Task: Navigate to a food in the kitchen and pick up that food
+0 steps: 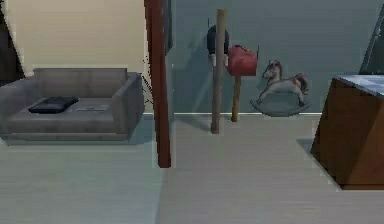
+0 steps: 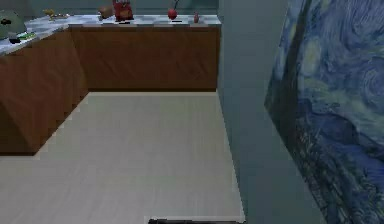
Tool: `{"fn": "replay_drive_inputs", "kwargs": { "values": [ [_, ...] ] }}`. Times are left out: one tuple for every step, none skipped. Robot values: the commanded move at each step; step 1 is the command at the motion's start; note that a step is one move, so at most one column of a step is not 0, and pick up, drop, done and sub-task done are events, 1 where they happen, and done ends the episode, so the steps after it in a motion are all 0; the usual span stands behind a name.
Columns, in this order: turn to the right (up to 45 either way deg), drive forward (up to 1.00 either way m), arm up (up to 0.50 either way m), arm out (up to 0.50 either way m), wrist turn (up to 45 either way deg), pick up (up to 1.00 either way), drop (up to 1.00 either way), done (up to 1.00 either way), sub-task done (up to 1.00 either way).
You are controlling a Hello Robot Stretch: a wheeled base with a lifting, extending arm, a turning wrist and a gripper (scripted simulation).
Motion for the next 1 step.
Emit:
{"fn": "replay_drive_inputs", "kwargs": {
  "values": [
    [9.0,0.0,0.0,0.0,0.0,0.0,0.0,0.0,0.0]
  ]
}}
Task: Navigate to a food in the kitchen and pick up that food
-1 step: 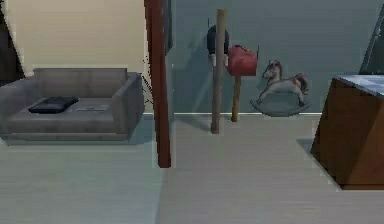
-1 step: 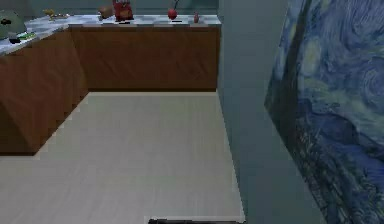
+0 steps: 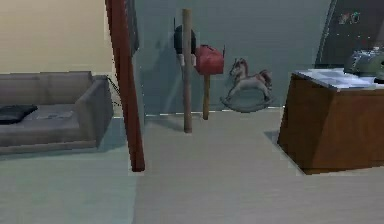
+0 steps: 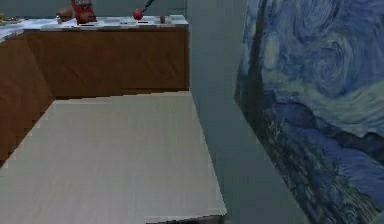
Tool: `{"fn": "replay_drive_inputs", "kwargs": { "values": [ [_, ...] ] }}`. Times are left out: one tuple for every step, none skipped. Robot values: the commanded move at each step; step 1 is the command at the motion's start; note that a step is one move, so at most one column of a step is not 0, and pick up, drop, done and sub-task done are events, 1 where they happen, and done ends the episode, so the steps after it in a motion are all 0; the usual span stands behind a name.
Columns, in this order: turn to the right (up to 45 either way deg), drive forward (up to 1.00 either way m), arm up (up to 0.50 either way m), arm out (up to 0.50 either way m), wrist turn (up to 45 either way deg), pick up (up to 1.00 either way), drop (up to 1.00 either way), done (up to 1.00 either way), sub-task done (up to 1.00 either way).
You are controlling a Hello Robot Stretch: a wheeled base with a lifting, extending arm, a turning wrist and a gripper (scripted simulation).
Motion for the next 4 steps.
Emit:
{"fn": "replay_drive_inputs", "kwargs": {
  "values": [
    [0.0,0.3,0.0,0.0,0.0,0.0,0.0,0.0,0.0],
    [24.0,0.0,0.0,0.0,0.0,0.0,0.0,0.0,0.0],
    [0.0,0.45,0.0,0.0,0.0,0.0,0.0,0.0,0.0],
    [39.0,0.0,0.0,0.0,0.0,0.0,0.0,0.0,0.0]
  ]
}}
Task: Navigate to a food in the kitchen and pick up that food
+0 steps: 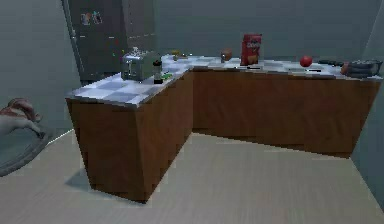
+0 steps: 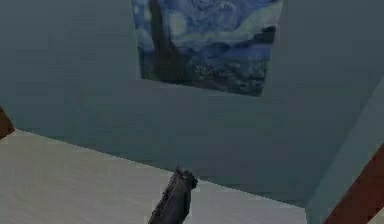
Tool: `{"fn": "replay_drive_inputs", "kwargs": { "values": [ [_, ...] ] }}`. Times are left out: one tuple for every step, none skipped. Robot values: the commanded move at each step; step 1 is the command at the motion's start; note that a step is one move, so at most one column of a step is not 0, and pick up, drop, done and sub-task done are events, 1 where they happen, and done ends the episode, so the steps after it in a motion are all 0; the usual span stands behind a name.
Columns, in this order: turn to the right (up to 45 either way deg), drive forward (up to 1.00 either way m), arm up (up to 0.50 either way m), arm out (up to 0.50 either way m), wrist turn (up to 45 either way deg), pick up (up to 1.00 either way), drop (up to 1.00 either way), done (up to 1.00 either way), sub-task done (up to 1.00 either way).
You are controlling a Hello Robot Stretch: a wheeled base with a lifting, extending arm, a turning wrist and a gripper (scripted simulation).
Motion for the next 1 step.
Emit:
{"fn": "replay_drive_inputs", "kwargs": {
  "values": [
    [0.0,0.75,0.0,0.0,0.0,0.0,0.0,0.0,0.0]
  ]
}}
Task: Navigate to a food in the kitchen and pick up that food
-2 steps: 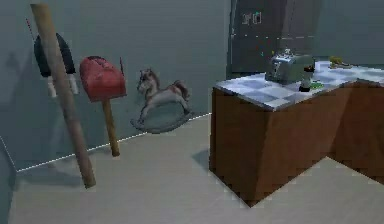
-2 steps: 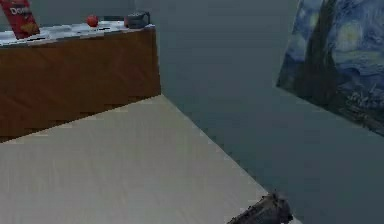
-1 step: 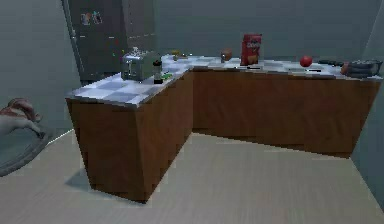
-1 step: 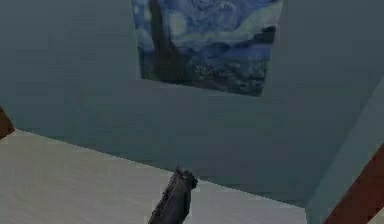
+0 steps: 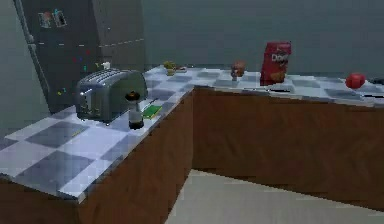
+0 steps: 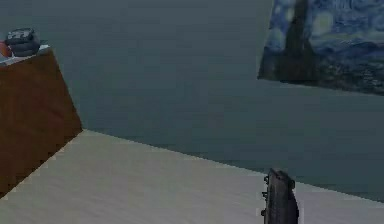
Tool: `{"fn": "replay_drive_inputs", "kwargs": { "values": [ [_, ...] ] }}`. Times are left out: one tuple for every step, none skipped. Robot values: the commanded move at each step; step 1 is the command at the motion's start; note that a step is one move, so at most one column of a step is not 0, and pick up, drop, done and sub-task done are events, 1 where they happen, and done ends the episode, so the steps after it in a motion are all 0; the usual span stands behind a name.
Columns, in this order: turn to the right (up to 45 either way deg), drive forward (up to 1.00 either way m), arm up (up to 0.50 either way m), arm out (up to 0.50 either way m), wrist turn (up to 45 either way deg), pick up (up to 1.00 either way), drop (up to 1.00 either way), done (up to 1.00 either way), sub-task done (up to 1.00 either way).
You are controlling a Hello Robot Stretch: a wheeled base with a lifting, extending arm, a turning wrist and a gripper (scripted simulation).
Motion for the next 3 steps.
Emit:
{"fn": "replay_drive_inputs", "kwargs": {
  "values": [
    [45.0,0.0,0.0,0.0,0.0,0.0,0.0,0.0,0.0],
    [0.0,1.0,0.0,0.0,0.0,0.0,0.0,0.0,0.0],
    [9.0,0.0,0.0,0.0,0.0,0.0,0.0,0.0,0.0]
  ]
}}
